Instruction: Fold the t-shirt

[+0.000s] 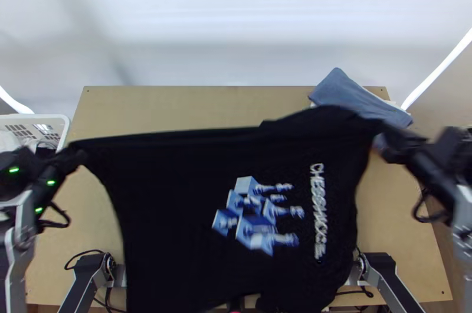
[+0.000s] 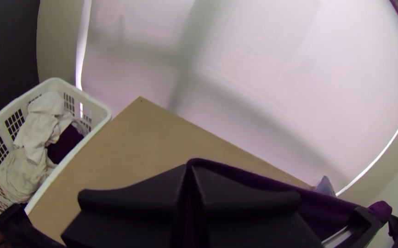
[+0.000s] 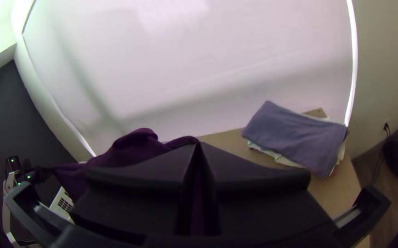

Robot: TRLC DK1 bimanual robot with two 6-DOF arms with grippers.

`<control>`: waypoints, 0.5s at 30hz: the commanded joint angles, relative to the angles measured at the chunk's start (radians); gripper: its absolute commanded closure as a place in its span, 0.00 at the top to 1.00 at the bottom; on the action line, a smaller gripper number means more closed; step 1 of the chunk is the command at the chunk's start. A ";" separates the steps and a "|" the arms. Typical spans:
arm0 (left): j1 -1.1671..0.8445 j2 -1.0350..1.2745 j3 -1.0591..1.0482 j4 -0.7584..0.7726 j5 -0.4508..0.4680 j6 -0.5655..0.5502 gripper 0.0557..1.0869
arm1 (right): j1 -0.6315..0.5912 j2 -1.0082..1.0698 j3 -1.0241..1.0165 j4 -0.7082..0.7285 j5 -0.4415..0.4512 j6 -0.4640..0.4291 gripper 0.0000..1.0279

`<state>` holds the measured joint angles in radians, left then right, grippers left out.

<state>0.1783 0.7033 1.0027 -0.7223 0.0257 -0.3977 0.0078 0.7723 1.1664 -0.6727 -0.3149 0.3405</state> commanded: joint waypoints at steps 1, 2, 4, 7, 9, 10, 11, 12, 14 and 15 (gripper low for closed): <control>0.010 0.041 -0.095 0.115 -0.018 -0.024 0.04 | 0.000 -0.021 -0.125 0.125 0.010 0.038 0.03; 0.010 0.067 -0.113 0.156 -0.017 -0.024 0.04 | 0.000 -0.007 -0.157 0.159 0.010 0.041 0.03; 0.004 0.139 -0.125 0.212 -0.017 -0.024 0.04 | -0.005 0.041 -0.201 0.229 0.010 0.061 0.03; 0.003 0.285 -0.098 0.259 -0.013 -0.027 0.04 | -0.009 0.165 -0.217 0.283 0.010 0.080 0.03; -0.002 0.390 -0.055 0.267 -0.013 -0.027 0.04 | -0.009 0.245 -0.214 0.321 0.010 0.097 0.03; -0.003 0.441 -0.027 0.267 -0.013 -0.027 0.04 | -0.009 0.288 -0.212 0.348 0.010 0.100 0.03; -0.005 0.486 -0.004 0.267 -0.010 -0.024 0.04 | -0.012 0.329 -0.200 0.363 0.010 0.109 0.03; -0.008 0.530 0.019 0.265 0.002 -0.016 0.04 | -0.014 0.369 -0.183 0.369 0.010 0.115 0.03; -0.008 0.621 0.065 0.265 0.014 -0.012 0.04 | -0.017 0.461 -0.143 0.378 0.011 0.127 0.03; -0.008 0.667 0.091 0.256 0.048 -0.012 0.04 | -0.017 0.501 -0.120 0.378 0.010 0.134 0.03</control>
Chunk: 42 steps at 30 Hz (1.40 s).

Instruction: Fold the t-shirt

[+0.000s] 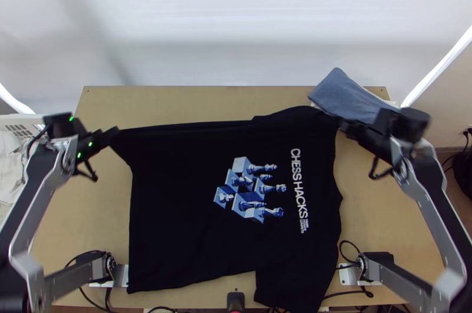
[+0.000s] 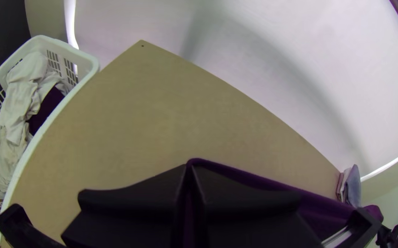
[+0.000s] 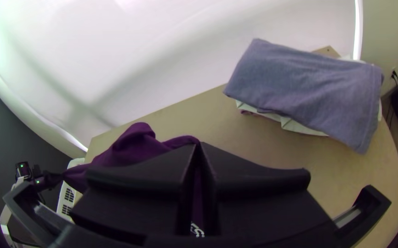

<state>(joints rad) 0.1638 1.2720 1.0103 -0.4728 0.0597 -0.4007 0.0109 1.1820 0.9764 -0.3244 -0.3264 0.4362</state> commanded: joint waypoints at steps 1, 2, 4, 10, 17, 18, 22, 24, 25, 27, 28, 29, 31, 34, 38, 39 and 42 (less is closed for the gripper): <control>0.011 0.135 0.105 0.003 0.028 -0.009 0.04 | -0.019 0.136 0.091 0.030 0.023 0.041 0.03; 0.011 0.168 0.125 0.005 0.031 -0.009 0.04 | -0.019 0.176 0.113 0.030 0.023 0.042 0.03; 0.011 0.228 0.159 0.008 0.043 -0.006 0.04 | -0.014 0.246 0.154 0.028 0.026 0.047 0.03; 0.025 0.391 0.267 0.042 0.043 0.014 0.04 | 0.017 0.429 0.277 0.033 0.075 0.038 0.03; 0.092 0.575 0.459 0.033 0.042 0.017 0.04 | 0.054 0.574 0.436 0.033 0.110 0.038 0.03; 0.097 0.595 0.481 0.030 0.042 0.017 0.04 | 0.061 0.591 0.458 0.036 0.122 0.036 0.03; 0.103 0.652 0.564 0.023 0.040 0.019 0.04 | 0.081 0.662 0.559 0.038 0.167 0.039 0.03; 0.103 0.681 0.610 0.019 0.038 0.016 0.04 | 0.089 0.706 0.624 0.038 0.184 0.041 0.03; 0.100 0.701 0.636 0.011 0.038 0.016 0.04 | 0.090 0.728 0.653 0.038 0.188 0.041 0.03; 0.097 0.737 0.688 0.005 0.037 0.014 0.04 | 0.095 0.775 0.717 0.038 0.202 0.041 0.03; 0.097 0.756 0.711 -0.001 0.037 0.014 0.04 | 0.097 0.795 0.745 0.038 0.210 0.039 0.03; 0.094 0.771 0.732 -0.004 0.035 0.014 0.04 | 0.097 0.814 0.769 0.038 0.213 0.039 0.03; 0.091 0.794 0.768 -0.010 0.035 0.014 0.04 | 0.100 0.847 0.808 0.038 0.217 0.041 0.03; 0.086 0.820 0.809 -0.018 0.034 0.007 0.04 | 0.103 0.881 0.844 0.038 0.231 0.041 0.03; 0.080 0.831 0.846 -0.030 0.029 0.010 0.38 | 0.107 0.890 0.858 0.038 0.233 0.045 0.21; 0.079 0.830 0.858 -0.043 0.031 0.013 0.64 | 0.109 0.887 0.860 0.038 0.234 0.047 0.42; 0.074 0.820 0.915 -0.093 0.012 0.025 0.88 | 0.110 0.858 0.866 0.038 0.251 0.064 0.85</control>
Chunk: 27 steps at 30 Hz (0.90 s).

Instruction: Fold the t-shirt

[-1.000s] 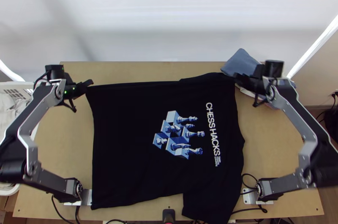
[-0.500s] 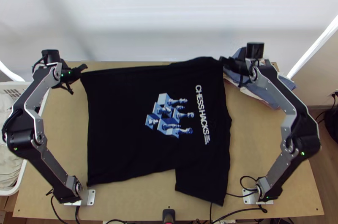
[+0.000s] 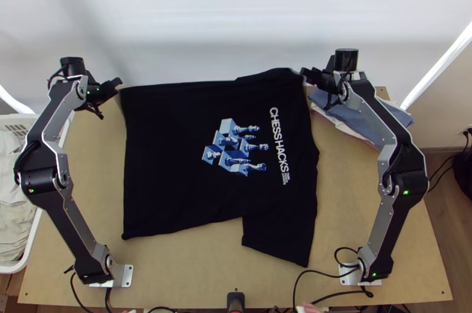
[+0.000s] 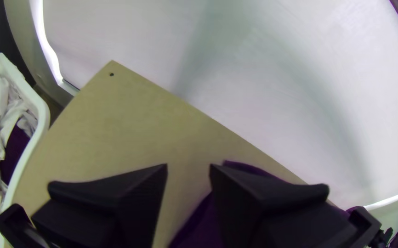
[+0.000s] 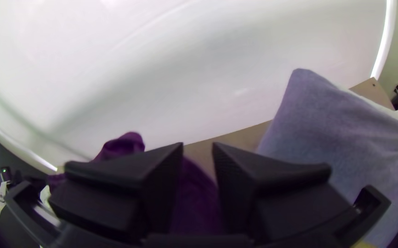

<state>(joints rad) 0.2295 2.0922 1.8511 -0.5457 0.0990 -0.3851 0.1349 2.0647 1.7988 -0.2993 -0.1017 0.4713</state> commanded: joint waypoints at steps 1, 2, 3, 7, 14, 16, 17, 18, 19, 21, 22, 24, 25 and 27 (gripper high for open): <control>0.008 -0.014 0.079 -0.017 -0.030 0.018 0.90 | -0.012 -0.035 0.053 0.012 0.045 0.029 0.90; 0.008 -0.031 0.082 -0.005 -0.030 0.022 0.90 | -0.011 -0.044 0.065 0.012 0.068 0.029 0.93; 0.010 -0.047 0.088 0.012 -0.030 0.023 0.90 | -0.011 -0.058 0.079 0.014 0.082 0.026 0.95; 0.010 -0.096 0.166 -0.017 -0.013 0.028 0.90 | -0.021 -0.123 0.129 -0.006 0.100 0.055 0.95; -0.012 -0.268 0.192 -0.229 0.018 0.078 0.90 | -0.044 -0.403 0.031 -0.244 0.125 0.213 0.95; -0.016 -0.324 0.175 -0.287 0.034 0.098 0.90 | -0.044 -0.495 -0.019 -0.336 0.089 0.248 0.95; -0.018 -0.353 0.160 -0.306 0.051 0.112 0.90 | -0.049 -0.535 -0.046 -0.386 0.054 0.263 0.95; -0.018 -0.386 0.135 -0.310 0.061 0.121 0.90 | -0.050 -0.574 -0.079 -0.443 0.013 0.293 0.95; -0.018 -0.417 0.111 -0.310 0.065 0.132 0.90 | -0.060 -0.609 -0.124 -0.509 -0.055 0.325 0.95; -0.021 -0.477 0.065 -0.316 0.091 0.144 0.90 | -0.077 -0.684 -0.234 -0.601 -0.145 0.308 0.95; -0.021 -0.503 0.045 -0.316 0.093 0.149 0.90 | -0.077 -0.719 -0.296 -0.640 -0.165 0.282 0.95; -0.022 -0.549 0.011 -0.324 0.114 0.149 0.90 | -0.081 -0.785 -0.423 -0.707 -0.207 0.190 0.95; -0.022 -0.569 -0.004 -0.327 0.114 0.149 0.90 | -0.081 -0.828 -0.501 -0.718 -0.213 0.136 0.93; -0.029 -0.606 -0.032 -0.338 0.117 0.150 0.90 | -0.081 -0.908 -0.635 -0.724 -0.227 0.059 0.93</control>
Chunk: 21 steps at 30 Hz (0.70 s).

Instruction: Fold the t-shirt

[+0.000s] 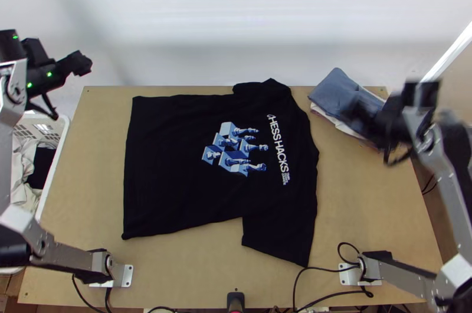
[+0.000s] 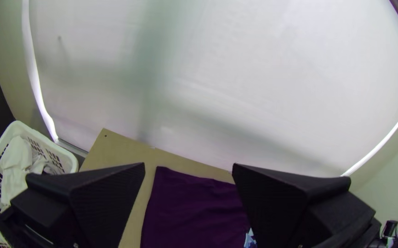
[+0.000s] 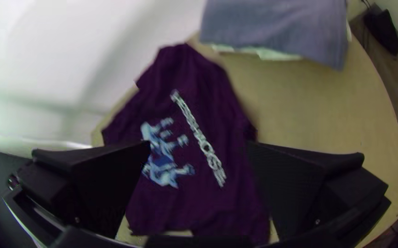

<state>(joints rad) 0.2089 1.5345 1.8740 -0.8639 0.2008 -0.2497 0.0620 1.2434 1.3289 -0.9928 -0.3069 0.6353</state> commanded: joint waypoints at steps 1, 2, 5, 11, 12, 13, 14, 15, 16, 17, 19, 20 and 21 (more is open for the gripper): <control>-0.011 -0.065 -0.072 -0.021 0.015 0.017 0.90 | -0.007 -0.122 -0.227 -0.035 -0.026 -0.140 0.91; -0.014 -0.080 -0.084 -0.021 0.015 0.017 0.90 | -0.004 -0.148 -0.278 -0.052 -0.026 -0.184 0.90; -0.022 -0.116 -0.118 -0.023 0.015 0.018 0.90 | -0.011 -0.210 -0.401 -0.058 -0.032 -0.240 0.82; -0.037 -0.149 -0.133 -0.050 0.015 0.017 0.90 | 0.007 -0.254 -0.586 -0.024 -0.032 -0.276 0.63; -0.039 -0.155 -0.138 -0.052 0.015 0.017 0.90 | 0.022 -0.254 -0.609 -0.010 -0.032 -0.276 0.59; -0.040 -0.162 -0.139 -0.057 0.015 0.018 0.90 | 0.035 -0.254 -0.629 -0.003 -0.032 -0.276 0.56; -0.042 -0.166 -0.141 -0.063 0.015 0.018 0.90 | 0.044 -0.254 -0.648 0.011 -0.032 -0.275 0.56; -0.042 -0.171 -0.144 -0.066 0.015 0.020 0.90 | 0.050 -0.254 -0.665 0.025 -0.032 -0.272 0.56; -0.042 -0.177 -0.147 -0.067 0.015 0.020 0.90 | 0.061 -0.252 -0.678 0.037 -0.032 -0.272 0.56; -0.042 -0.183 -0.150 -0.069 0.015 0.020 0.90 | 0.070 -0.251 -0.691 0.052 -0.032 -0.269 0.56; -0.040 -0.192 -0.159 -0.070 0.014 0.021 0.90 | 0.079 -0.246 -0.709 0.080 -0.034 -0.260 0.56; -0.040 -0.197 -0.162 -0.073 0.015 0.021 0.90 | 0.090 -0.240 -0.718 0.094 -0.032 -0.260 0.56; -0.040 -0.200 -0.164 -0.075 0.015 0.021 0.90 | 0.096 -0.236 -0.724 0.108 -0.032 -0.258 0.56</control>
<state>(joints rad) 0.1719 1.3670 1.7348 -0.9276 0.2028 -0.2417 0.1383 1.0004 0.6380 -0.9131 -0.3313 0.3805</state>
